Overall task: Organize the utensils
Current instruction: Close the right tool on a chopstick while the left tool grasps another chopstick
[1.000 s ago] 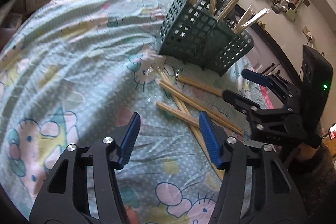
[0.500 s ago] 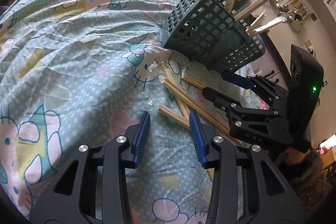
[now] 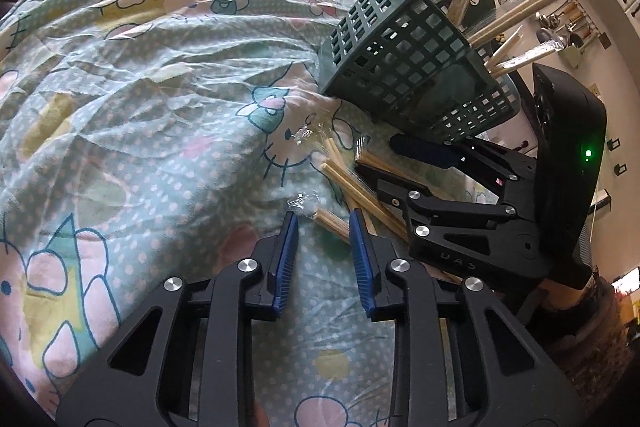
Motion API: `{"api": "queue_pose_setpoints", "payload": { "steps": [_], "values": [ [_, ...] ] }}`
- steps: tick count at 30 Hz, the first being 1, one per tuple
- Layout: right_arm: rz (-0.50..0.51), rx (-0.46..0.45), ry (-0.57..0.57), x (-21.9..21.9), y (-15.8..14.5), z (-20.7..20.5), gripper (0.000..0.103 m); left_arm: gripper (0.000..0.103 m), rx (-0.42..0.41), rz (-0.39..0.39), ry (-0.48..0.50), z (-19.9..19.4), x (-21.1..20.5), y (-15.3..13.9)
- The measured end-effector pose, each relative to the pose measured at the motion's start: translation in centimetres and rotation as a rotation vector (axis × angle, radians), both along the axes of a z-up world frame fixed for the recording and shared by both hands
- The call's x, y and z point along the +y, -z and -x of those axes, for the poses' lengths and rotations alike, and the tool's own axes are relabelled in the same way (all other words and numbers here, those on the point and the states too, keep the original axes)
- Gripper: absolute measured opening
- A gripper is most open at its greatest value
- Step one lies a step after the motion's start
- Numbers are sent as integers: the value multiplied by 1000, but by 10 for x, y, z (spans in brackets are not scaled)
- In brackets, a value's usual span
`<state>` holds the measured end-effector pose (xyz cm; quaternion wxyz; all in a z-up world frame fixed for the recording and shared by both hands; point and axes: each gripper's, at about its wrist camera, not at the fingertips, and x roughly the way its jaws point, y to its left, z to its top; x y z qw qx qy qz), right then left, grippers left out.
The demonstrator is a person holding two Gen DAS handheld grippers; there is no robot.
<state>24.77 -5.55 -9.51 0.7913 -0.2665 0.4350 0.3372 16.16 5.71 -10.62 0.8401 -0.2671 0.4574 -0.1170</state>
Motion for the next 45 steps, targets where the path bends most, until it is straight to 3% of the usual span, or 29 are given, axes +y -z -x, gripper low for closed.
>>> {"api": "queue_pose_setpoints", "payload": {
  "steps": [7,13,23,36,43,44,45],
  "values": [
    [-19,28,-14,9,0,0,23,17,8,7,-10,-6,1,2],
    [-9,-1,-37,15,0,9,12,12,20,23,-23,-13,4,6],
    [-49,-55,-32,-9,-18,28,10,1,6,55,-24,-15,10,0],
    [-233,-150,66,-61,-85,50,10,0,-164,-9,27,8,-6,-61],
    [-311,-192,86,-76,-117,65,10,0,-78,-34,0,0,4,-40],
    [-323,-199,91,-78,-122,67,10,3,-57,-35,-1,-2,4,-34],
    [-332,-206,96,-80,-125,68,10,13,-40,-33,0,-5,4,-28]
  ]
}}
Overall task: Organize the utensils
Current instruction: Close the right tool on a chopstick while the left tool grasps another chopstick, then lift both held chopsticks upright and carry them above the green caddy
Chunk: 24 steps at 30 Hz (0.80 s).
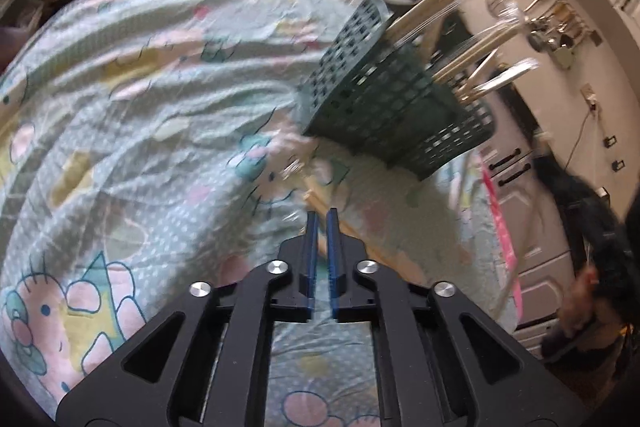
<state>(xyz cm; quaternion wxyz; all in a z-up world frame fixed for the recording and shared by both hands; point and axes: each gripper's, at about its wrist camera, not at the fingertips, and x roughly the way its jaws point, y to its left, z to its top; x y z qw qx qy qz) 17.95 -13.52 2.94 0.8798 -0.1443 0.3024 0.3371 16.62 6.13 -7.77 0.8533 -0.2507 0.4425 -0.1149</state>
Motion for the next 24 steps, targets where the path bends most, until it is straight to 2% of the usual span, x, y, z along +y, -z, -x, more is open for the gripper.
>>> {"api": "queue_pose_setpoints", "payload": {
  "steps": [2,8,10,15,18,24],
  "values": [
    [-16,-13,8,-3,-7,3,10,29,25,9,-2,-5,1,8],
    [-53,-49,30,-11,-26,11,9,31,63,23,-10,-15,-2,23],
    [-64,-61,36,-13,-32,12,7,27,65,22,-14,-18,-4,24],
    [-87,-94,47,-14,-48,15,6,10,81,1,-23,-28,-5,29],
    [-101,-112,46,-13,-56,17,6,5,76,0,-16,-28,-5,27],
    [-130,-153,30,-10,-73,24,6,3,3,19,2,-16,-6,-2]
  ]
}}
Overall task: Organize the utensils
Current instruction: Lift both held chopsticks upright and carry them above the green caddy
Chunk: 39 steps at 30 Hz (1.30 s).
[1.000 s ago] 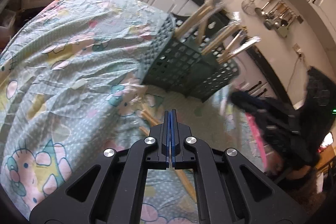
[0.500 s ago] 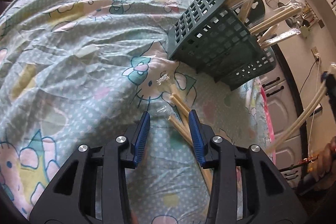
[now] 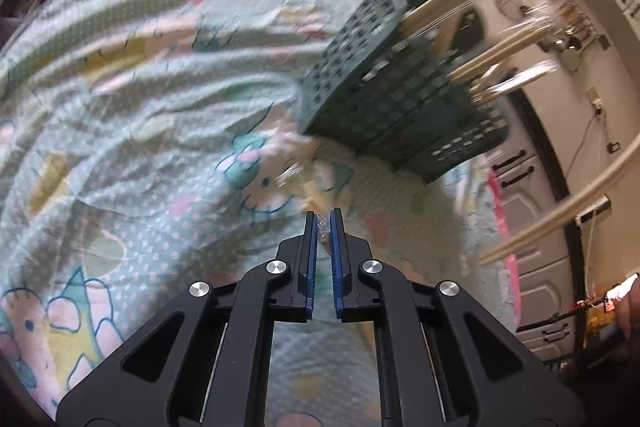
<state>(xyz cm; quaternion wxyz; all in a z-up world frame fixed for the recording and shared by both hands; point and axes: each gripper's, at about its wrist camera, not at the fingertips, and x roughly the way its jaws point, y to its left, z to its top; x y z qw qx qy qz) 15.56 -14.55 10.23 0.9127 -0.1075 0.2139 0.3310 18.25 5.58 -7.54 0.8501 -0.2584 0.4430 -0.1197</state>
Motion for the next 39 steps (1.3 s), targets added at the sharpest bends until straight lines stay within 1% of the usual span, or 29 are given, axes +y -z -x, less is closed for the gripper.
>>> {"api": "queue_pose_setpoints", "payload": {
  "steps": [7,12,16,20,25,28,32,39],
  "values": [
    [-40,-56,-3,-2,-22,8,6,3,-169,34,52,16,-10,-74],
    [-73,-89,15,-10,-37,10,6,3,-257,68,105,17,-21,-117],
    [-106,-115,40,-20,-50,9,6,3,-332,63,130,14,-33,-153],
    [-135,-144,62,-28,-62,5,6,3,-397,55,155,14,-40,-181],
    [-180,-175,99,-39,-78,-5,6,3,-485,19,132,7,-45,-218],
    [-213,-193,118,-44,-89,-11,6,3,-531,-3,113,3,-47,-236],
    [-254,-214,133,-51,-102,-19,6,3,-565,-13,80,-7,-46,-252],
    [-289,-254,149,-56,-113,-29,6,3,-616,-30,11,-30,-43,-264]
  ]
}}
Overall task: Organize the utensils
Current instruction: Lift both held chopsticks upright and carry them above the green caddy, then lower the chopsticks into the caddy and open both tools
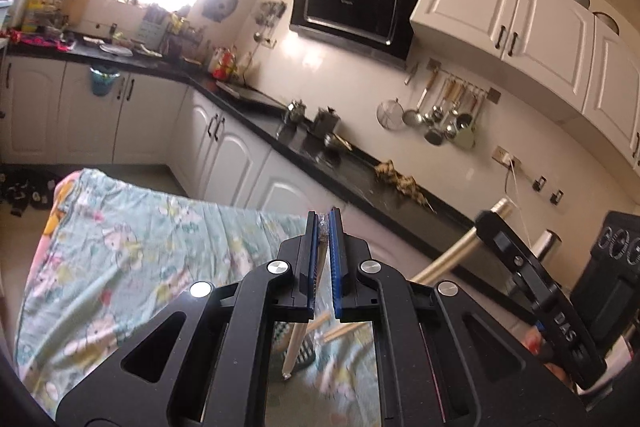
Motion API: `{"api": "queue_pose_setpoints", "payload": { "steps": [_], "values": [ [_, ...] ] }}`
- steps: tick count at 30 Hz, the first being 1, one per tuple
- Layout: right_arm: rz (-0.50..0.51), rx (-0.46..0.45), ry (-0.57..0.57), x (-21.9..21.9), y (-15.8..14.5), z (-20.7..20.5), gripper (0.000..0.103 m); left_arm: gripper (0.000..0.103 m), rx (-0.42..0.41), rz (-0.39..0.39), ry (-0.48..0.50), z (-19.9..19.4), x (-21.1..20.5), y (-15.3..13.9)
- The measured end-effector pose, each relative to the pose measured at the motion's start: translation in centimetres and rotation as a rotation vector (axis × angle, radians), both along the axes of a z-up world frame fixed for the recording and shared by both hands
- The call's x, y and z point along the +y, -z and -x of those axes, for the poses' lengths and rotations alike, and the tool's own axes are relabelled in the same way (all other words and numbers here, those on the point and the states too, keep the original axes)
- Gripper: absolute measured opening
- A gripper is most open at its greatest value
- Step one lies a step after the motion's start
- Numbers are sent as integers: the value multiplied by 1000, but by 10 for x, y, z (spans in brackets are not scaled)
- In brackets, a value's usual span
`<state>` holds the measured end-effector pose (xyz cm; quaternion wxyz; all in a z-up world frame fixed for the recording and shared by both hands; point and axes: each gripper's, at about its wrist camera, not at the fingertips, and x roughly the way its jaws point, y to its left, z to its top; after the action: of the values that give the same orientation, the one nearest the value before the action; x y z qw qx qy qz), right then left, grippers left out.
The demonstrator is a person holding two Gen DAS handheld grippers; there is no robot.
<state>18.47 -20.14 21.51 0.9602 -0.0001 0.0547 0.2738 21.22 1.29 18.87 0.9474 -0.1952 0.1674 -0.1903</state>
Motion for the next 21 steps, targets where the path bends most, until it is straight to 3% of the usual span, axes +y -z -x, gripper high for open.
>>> {"api": "queue_pose_setpoints", "payload": {
  "steps": [10,21],
  "values": [
    [4,46,27,1,31,-35,6,3,-46,-71,-67,-23,-15,22],
    [59,149,43,18,83,-61,6,3,5,-95,-53,-40,-21,63]
  ]
}}
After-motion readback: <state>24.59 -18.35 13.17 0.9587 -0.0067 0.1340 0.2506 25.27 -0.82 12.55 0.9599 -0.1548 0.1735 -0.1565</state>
